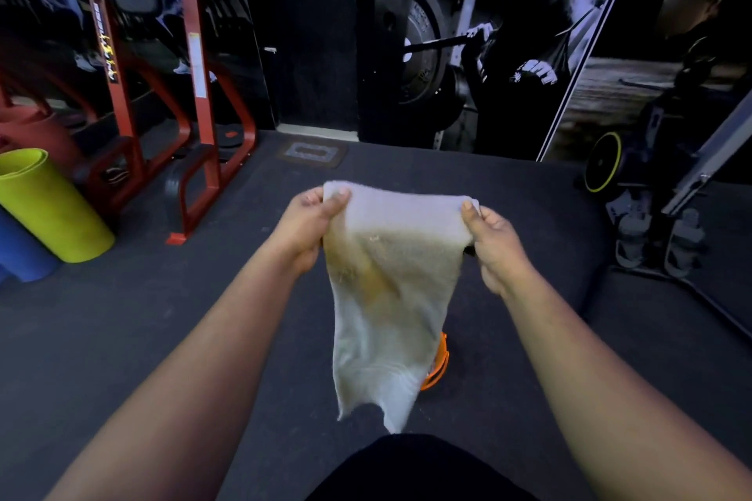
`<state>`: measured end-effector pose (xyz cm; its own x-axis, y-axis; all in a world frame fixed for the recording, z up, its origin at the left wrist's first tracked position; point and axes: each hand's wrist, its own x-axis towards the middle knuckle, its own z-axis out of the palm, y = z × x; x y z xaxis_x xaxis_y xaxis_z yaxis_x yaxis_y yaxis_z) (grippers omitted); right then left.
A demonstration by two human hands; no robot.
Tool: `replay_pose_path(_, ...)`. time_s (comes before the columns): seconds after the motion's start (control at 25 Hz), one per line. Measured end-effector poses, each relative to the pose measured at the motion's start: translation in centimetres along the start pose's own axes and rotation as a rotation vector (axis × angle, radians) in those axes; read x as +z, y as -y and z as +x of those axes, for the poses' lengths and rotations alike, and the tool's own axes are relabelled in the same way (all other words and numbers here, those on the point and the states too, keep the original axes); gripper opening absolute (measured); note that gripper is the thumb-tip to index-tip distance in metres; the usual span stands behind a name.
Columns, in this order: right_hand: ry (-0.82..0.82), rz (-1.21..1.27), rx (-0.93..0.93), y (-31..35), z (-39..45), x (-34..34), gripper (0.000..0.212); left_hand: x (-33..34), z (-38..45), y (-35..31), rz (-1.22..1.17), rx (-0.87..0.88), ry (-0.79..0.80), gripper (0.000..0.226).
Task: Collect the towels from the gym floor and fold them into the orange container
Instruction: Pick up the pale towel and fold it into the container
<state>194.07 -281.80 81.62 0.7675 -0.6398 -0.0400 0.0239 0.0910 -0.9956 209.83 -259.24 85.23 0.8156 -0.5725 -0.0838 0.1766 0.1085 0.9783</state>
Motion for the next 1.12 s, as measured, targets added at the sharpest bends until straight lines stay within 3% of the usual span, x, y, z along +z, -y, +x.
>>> replay_pose_path(0.08, 0.021, -0.019, 0.025, 0.8, 0.1, 0.7, 0.038, 0.3, -0.1, -0.1, -0.024, 0.027, 0.046, 0.017)
replay_pose_path(0.2, 0.03, 0.049, -0.014, 2.0, 0.9, 0.5, 0.039, -0.6, -0.8, 3.3, 0.384, -0.071, 0.17, 0.026)
replay_pose_path(0.28, 0.145, 0.098, 0.043, 1.9, 0.7, -0.5, 0.039, -0.9, -0.6, 3.4, 0.261, -0.1, 0.056, 0.027)
replay_pose_path(0.32, 0.255, -0.052, 0.099, 1.2, 0.4, -1.0, 0.044, -0.9, -0.1, 3.1, 0.123, -0.102, 0.007, 0.028)
replay_pose_path(0.4, 0.399, -0.348, 0.147, -0.8, -0.4, -1.3, 0.042, -1.3, 0.9, 2.4, -0.096, -0.103, 0.056, 0.034)
replay_pose_path(0.44, 0.348, -0.336, 0.116, -1.4, -0.4, -1.3, 0.032, -1.6, 1.0, 2.5, -0.087, -0.087, 0.1, 0.034)
replay_pose_path(0.56, 0.124, -0.13, 0.057, -1.0, -0.1, -0.9, 0.016, -1.9, 0.1, 3.5, 0.324, -0.084, 0.118, 0.022)
replay_pose_path(0.64, 0.091, -0.152, 0.047, -0.7, 0.1, -1.2, 0.02, -1.9, 0.6, 3.3, 0.383, -0.06, 0.008, 0.016)
replay_pose_path(0.84, 0.08, -0.045, 0.155, -0.8, 0.0, -0.9, 0.016, -2.0, 3.0, 2.9, 0.507, 0.039, -0.357, 0.042)
replay_pose_path(0.92, 0.008, -0.096, 0.142, -0.9, 0.2, -0.8, 0.028, -2.0, 2.9, 3.8, 0.323, -0.031, -0.264, 0.04)
replay_pose_path(1.04, -0.132, -0.127, 0.08, -1.4, 1.0, -1.6, 0.042, -2.7, 3.1, 3.9, 0.177, -0.061, -0.087, 0.093)
replay_pose_path(1.12, -0.124, -0.23, 0.076, -1.9, 1.1, -1.9, 0.036, -3.6, 3.8, 4.7, 0.253, -0.06, -0.077, 0.102)
